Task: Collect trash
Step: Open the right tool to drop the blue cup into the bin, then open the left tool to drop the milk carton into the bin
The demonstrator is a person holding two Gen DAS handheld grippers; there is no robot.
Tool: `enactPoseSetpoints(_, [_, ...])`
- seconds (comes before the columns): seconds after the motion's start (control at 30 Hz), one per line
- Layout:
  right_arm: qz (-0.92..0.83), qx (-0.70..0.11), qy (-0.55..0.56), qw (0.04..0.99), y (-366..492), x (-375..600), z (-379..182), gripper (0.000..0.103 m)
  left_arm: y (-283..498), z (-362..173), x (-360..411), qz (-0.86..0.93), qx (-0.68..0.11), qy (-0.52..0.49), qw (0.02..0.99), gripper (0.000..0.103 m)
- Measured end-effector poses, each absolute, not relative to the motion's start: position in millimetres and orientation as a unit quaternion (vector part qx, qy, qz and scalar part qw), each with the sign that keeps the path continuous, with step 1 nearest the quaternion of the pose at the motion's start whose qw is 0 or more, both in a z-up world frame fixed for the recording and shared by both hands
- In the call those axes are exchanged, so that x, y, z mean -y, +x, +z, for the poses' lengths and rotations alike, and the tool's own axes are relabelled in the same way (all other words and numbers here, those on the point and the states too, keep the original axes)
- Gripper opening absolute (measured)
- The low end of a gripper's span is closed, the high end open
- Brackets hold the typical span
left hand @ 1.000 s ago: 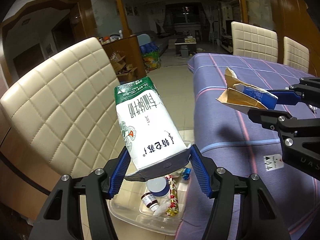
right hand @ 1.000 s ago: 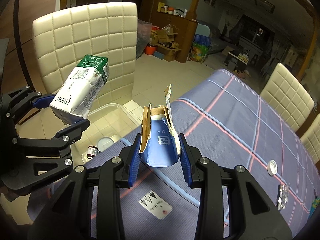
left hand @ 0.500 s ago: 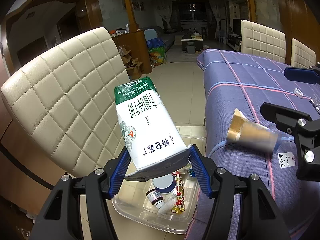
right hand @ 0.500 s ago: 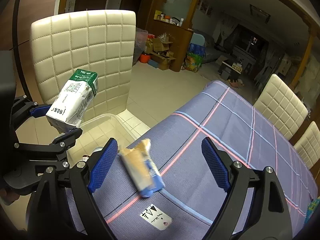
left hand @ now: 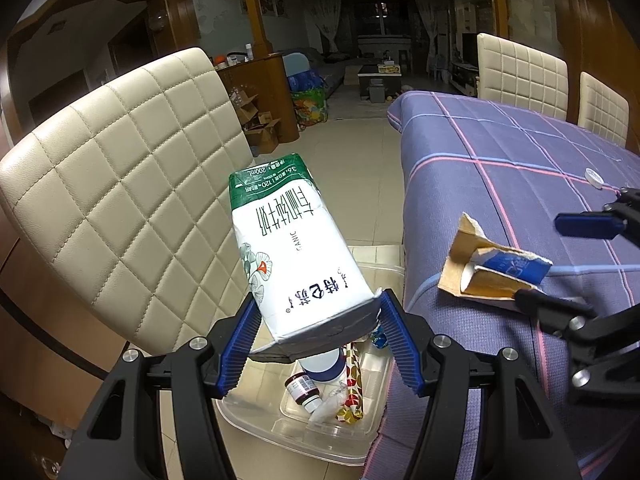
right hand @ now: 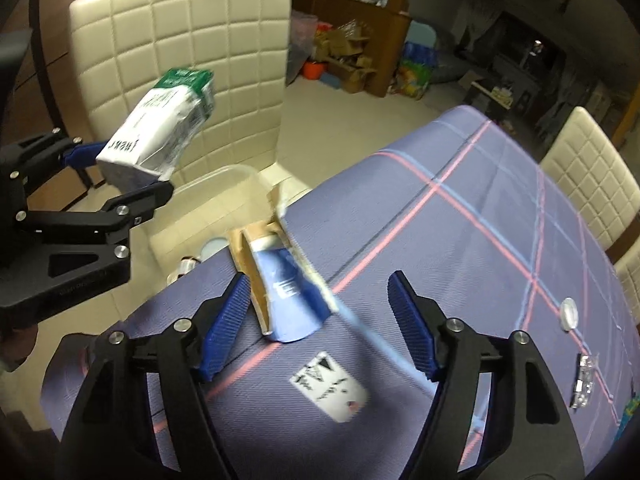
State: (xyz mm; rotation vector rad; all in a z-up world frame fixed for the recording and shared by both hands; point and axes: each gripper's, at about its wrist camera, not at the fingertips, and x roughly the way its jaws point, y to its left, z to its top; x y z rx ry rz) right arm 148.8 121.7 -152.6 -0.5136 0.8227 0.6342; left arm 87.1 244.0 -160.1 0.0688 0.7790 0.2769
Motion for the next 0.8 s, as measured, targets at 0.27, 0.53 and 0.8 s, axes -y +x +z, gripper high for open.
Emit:
enactPoseSetpoints(0.27, [0.316,-0.399,-0.259,0.821,142.6,-139.3,-170.4,0.044,83.6,-167.5,-250.0,0.137,-0.386,0.031,0.912,0.059])
enactPoseSetpoints(0.53, [0.331,-0.372,-0.272,0.824,132.6,-153.6,-160.4,0.032,80.6,-169.3,-258.2,0.142,-0.386,0.025,0.911,0.059])
enactPoseSetpoints(0.8, [0.333,-0.366,-0.272,0.825,137.7,-171.4,-151.4,0.032,78.2,-167.4,-265.0,0.149,-0.383,0.021,0.911,0.059])
